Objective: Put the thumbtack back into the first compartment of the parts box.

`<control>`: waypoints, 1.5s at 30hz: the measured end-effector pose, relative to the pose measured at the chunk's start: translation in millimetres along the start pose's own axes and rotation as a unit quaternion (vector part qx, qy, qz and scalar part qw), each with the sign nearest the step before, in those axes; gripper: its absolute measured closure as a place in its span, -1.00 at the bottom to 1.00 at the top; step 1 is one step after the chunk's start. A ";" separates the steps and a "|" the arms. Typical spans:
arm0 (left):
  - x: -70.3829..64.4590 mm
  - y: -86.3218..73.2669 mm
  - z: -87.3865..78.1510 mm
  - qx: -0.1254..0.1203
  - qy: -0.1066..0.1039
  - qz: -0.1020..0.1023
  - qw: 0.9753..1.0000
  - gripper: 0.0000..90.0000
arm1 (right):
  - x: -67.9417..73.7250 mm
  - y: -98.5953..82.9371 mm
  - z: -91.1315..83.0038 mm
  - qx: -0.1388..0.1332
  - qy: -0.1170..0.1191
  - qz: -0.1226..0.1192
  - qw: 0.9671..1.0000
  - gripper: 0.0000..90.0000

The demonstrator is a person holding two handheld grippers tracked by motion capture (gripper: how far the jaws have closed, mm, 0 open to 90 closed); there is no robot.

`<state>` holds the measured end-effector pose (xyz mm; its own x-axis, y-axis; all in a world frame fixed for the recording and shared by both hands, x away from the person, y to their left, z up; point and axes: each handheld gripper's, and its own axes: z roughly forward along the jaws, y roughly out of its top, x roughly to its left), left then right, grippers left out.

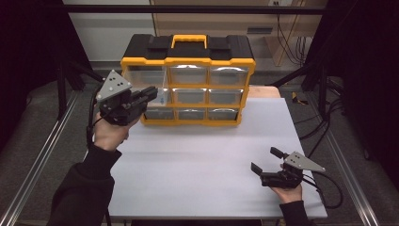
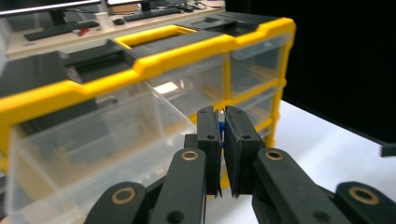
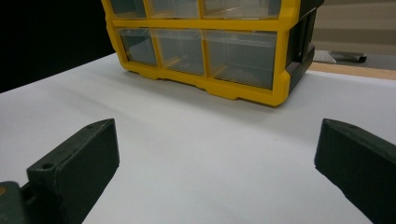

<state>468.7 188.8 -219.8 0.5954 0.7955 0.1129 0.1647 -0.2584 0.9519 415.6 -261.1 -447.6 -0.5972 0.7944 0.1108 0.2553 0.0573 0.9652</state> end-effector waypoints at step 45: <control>42.7 -3.9 33.4 0.039 0.089 -0.048 0.994 0.22 | 0.3 0.5 -1.2 0.001 0.002 0.005 1.000 -0.99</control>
<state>519.7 205.5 -228.3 0.4269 0.9010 0.0774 0.2789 -0.2126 0.9365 414.6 -261.6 -446.8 -0.5971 0.7929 0.1217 0.2634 0.0505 0.9634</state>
